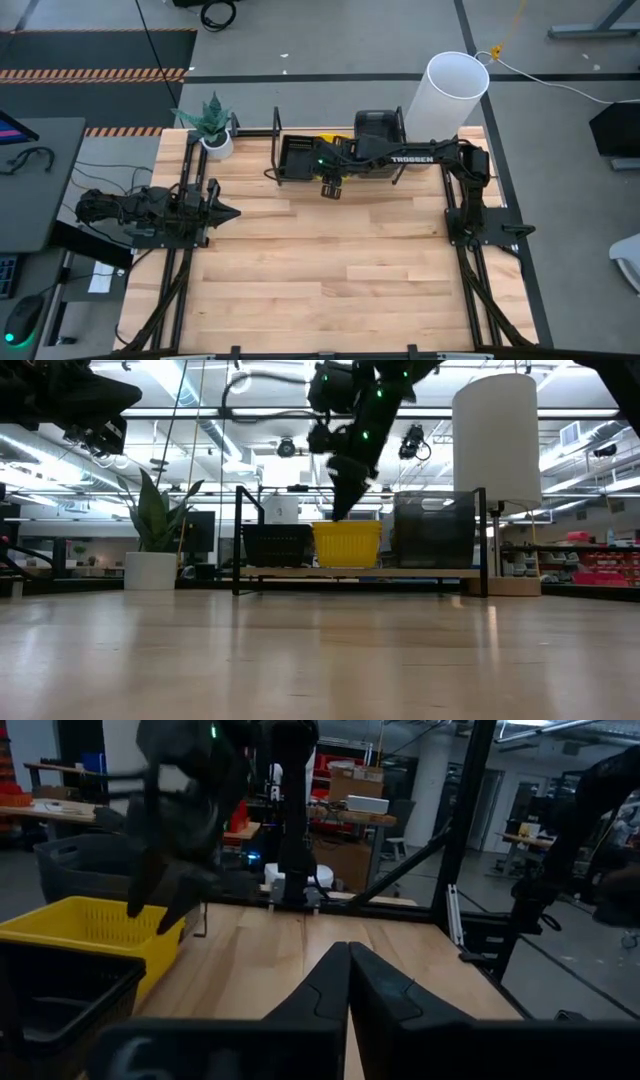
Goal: Stack baskets on shelf by color
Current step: Return to Home Position
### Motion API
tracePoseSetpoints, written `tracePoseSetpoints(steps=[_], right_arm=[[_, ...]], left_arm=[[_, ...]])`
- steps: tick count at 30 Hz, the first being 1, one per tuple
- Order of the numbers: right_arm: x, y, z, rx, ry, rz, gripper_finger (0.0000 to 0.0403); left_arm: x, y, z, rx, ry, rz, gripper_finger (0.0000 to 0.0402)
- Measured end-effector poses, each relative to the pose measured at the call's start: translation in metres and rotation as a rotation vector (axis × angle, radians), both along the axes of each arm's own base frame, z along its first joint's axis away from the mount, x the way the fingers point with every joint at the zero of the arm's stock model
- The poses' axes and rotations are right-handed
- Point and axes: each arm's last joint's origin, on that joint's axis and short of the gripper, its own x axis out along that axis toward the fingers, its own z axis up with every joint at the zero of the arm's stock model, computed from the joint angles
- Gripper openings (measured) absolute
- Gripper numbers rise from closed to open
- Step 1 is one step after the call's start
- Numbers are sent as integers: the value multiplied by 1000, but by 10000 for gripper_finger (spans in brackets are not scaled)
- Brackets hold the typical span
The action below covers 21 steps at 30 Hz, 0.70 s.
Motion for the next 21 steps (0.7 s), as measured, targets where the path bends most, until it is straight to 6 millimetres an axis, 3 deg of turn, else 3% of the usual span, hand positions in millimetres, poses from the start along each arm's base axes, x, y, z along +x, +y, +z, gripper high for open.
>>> tracePoseSetpoints(steps=[6,12,16,21], right_arm=[[-1,10,27,41,14,-1,181],[-6,40,47,53,-59,25,181],[-15,63,42,62,-137,86,181],[-44,74,29,113,-276,114,181]], left_arm=[[0,0,0,16,-1,1,16],[0,0,0,139,-2,8,22],[0,0,-4,224,35,9,18],[0,0,-11,139,106,0,14]])
